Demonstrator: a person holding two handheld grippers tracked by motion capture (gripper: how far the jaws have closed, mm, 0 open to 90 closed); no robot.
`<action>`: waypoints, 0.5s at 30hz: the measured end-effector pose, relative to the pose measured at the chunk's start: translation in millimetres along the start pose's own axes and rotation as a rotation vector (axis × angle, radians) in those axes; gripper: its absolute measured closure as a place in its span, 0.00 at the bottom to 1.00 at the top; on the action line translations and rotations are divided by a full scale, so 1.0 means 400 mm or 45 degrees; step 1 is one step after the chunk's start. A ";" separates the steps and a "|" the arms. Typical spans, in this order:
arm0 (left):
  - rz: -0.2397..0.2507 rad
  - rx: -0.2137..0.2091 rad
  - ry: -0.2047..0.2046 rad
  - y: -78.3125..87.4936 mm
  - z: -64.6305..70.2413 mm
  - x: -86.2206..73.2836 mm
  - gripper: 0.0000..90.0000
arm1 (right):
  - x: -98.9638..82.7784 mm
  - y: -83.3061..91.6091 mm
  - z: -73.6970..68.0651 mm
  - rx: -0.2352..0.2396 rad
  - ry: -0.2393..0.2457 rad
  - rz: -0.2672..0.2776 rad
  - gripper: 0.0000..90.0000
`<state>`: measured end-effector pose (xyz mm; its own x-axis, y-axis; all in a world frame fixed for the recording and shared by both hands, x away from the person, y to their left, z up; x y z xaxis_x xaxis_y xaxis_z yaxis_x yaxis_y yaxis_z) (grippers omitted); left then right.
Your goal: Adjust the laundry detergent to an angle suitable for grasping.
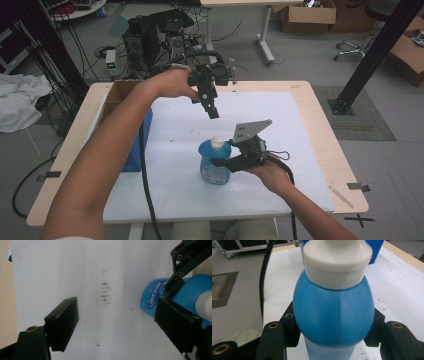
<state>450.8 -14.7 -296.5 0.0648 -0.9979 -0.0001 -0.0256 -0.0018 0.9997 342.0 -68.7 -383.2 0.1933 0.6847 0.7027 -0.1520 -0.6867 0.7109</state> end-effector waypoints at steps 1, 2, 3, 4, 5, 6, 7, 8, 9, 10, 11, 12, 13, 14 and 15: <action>0.000 0.000 0.002 0.001 0.000 -0.001 0.23 | 0.000 0.005 0.001 0.008 0.004 0.002 0.49; 0.000 0.001 0.003 0.001 -0.001 -0.001 0.23 | 0.002 0.012 0.004 0.021 0.013 0.008 0.49; 0.000 0.000 0.004 0.001 -0.001 -0.002 0.23 | 0.003 0.019 0.007 0.033 0.022 0.010 0.49; -0.001 0.002 0.007 0.001 -0.002 -0.002 0.23 | 0.004 0.025 0.009 0.047 0.034 0.015 0.49; -0.001 0.002 0.007 0.001 -0.002 -0.002 0.23 | 0.004 0.025 0.009 0.047 0.034 0.015 0.49; -0.003 0.001 0.010 0.000 -0.001 -0.004 0.23 | 0.006 0.039 0.014 0.076 0.047 0.027 0.49; -0.003 0.001 0.011 0.000 -0.001 -0.005 0.23 | 0.007 0.044 0.016 0.087 0.057 0.033 0.49; -0.002 0.002 0.013 0.000 -0.002 -0.005 0.23 | 0.008 0.051 0.019 0.104 0.069 0.041 0.49; -0.002 0.004 0.010 0.000 -0.003 -0.006 0.23 | 0.009 0.057 0.021 0.117 0.078 0.046 0.49; -0.004 0.004 0.012 0.001 -0.003 -0.007 0.23 | 0.010 0.062 0.023 0.128 0.094 0.051 0.49; -0.004 0.005 0.011 0.000 -0.003 -0.008 0.23 | 0.010 0.066 0.025 0.138 0.096 0.053 0.49; -0.004 0.004 0.012 0.000 -0.003 -0.008 0.23 | 0.010 0.070 0.027 0.146 0.106 0.057 0.49; -0.004 0.004 0.012 0.000 -0.003 -0.008 0.23 | 0.010 0.073 0.029 0.153 0.114 0.060 0.49; -0.003 0.002 0.017 0.001 -0.002 -0.009 0.23 | 0.010 0.076 0.033 0.164 0.119 0.066 0.49; -0.005 0.002 0.017 0.001 -0.002 -0.010 0.23 | 0.009 0.080 0.036 0.172 0.128 0.070 0.49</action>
<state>451.3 -10.7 -296.1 0.0782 -0.9969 -0.0036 -0.0269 -0.0057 0.9996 351.8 -91.7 -358.6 0.0896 0.6617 0.7444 -0.0265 -0.7455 0.6659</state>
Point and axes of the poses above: each handheld gripper's, and its own axes: y roughly backward along the jaws, x roughly out of its top, z roughly to its right, the point moved 9 cm from there along -y, roughly forward along the jaws, and after that the axes turned 13 degrees about -z, right-handed, at the moved point
